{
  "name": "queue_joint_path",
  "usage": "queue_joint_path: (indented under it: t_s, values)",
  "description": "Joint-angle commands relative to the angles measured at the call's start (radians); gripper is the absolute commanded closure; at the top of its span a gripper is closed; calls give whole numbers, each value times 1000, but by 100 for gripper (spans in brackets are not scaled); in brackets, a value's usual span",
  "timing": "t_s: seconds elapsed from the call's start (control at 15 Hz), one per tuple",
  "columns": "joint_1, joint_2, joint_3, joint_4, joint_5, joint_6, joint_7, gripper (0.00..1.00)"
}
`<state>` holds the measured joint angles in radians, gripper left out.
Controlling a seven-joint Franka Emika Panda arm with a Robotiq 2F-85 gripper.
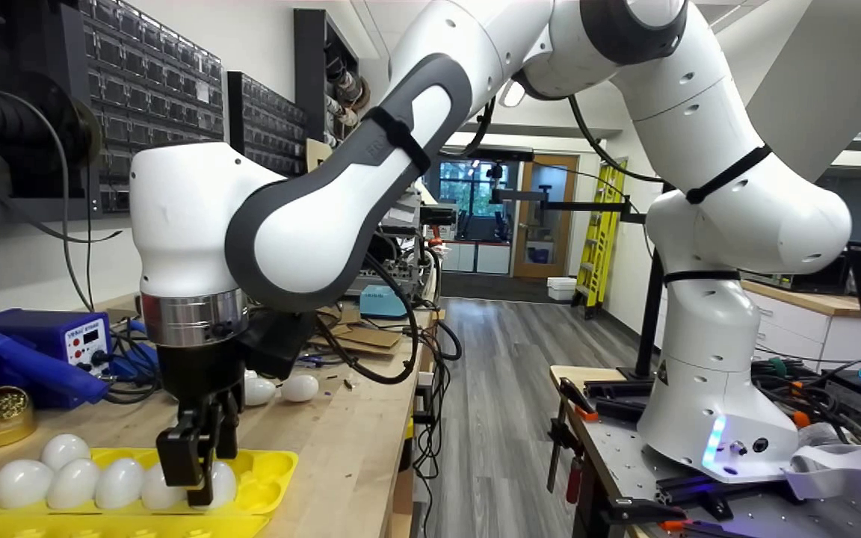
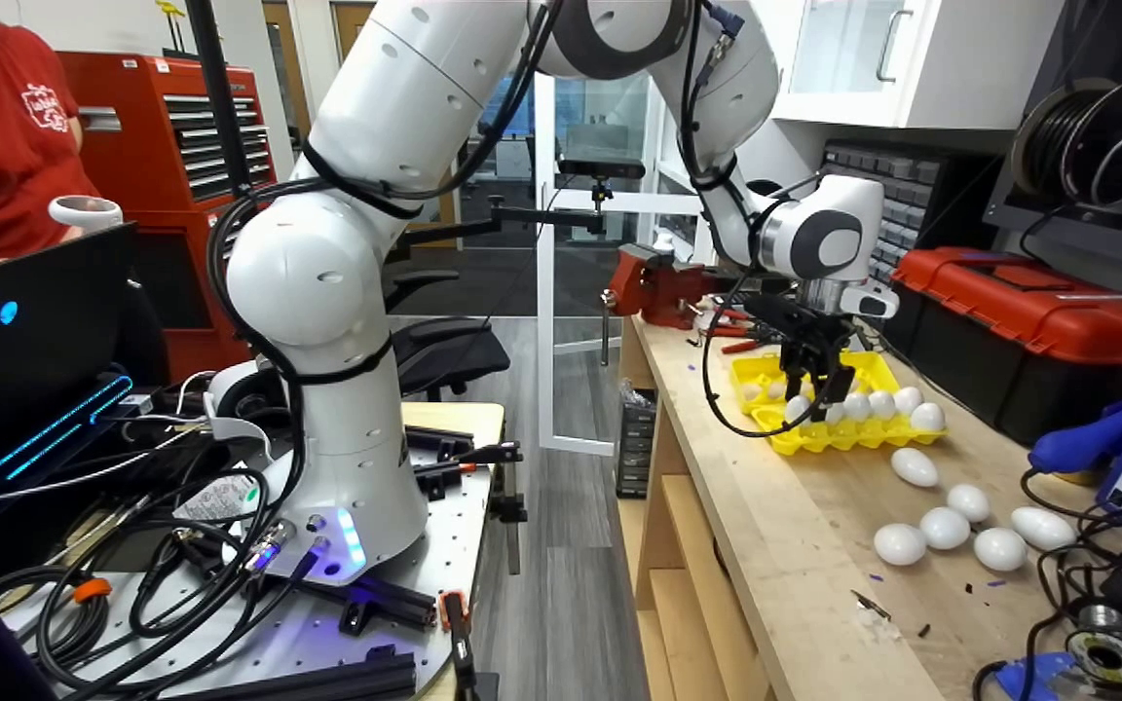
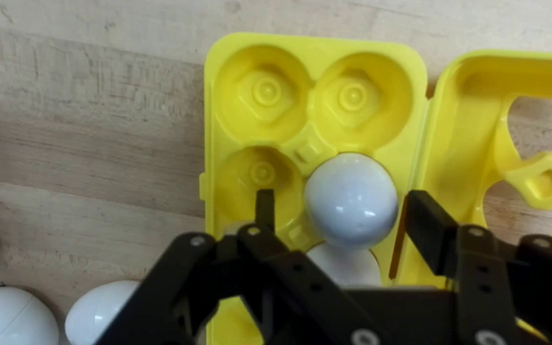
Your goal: Remove the egg from the carton box
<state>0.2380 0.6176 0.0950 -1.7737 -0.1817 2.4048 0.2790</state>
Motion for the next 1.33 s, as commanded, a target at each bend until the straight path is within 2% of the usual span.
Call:
queue_joint_path:
  t_s: [0.0, 0.2, 0.47, 0.87, 1.27]
  values:
    - [5, -4, -8, 5, 31, 24, -30, 59]
    - [-2, -16, 0, -6, 54, 37, -40, 79]
    - [-3, -54, 7, -42, 86, 25, -55, 80]
    - [-7, -191, 0, -117, 75, 9, -75, 80]
    - [-16, -242, -53, -112, 33, -20, -38, 80]
